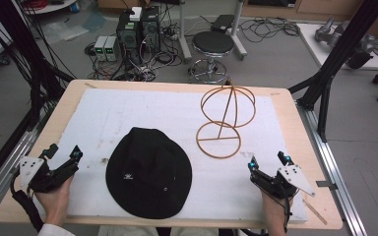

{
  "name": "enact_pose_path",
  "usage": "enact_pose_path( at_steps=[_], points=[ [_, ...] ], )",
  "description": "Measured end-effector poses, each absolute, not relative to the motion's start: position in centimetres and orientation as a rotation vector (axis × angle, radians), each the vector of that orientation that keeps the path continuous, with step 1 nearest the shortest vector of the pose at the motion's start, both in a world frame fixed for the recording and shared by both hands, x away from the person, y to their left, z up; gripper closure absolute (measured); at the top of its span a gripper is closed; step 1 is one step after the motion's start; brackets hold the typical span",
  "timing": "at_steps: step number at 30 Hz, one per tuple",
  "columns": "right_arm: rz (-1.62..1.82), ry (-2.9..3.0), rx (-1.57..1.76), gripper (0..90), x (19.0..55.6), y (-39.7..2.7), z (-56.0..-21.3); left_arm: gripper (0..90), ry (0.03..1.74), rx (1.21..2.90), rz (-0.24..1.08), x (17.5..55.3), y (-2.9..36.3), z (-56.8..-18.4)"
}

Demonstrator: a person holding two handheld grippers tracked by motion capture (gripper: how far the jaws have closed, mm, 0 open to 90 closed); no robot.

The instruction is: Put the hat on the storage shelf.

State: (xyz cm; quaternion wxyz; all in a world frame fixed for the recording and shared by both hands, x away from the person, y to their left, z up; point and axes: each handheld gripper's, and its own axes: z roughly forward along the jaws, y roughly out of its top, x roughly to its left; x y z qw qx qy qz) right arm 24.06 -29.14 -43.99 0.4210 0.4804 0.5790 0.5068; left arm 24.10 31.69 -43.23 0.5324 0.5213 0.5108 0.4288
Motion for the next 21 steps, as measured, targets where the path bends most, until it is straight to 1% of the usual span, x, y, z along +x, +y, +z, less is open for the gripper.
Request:
enact_pose_path(
  at_steps=[10, 21],
  points=[
    [1.269, 1.456, 1.205, 8.3, 24.1, -29.1, -44.0, 24.1, 1.187, 1.268, 0.979, 24.4, 31.5, -43.1],
    [1.271, 1.458, 1.203, 8.3, 24.1, -29.1, -44.0, 24.1, 1.113, 1.336, 0.925, 24.4, 30.1, -41.4]
  ],
)
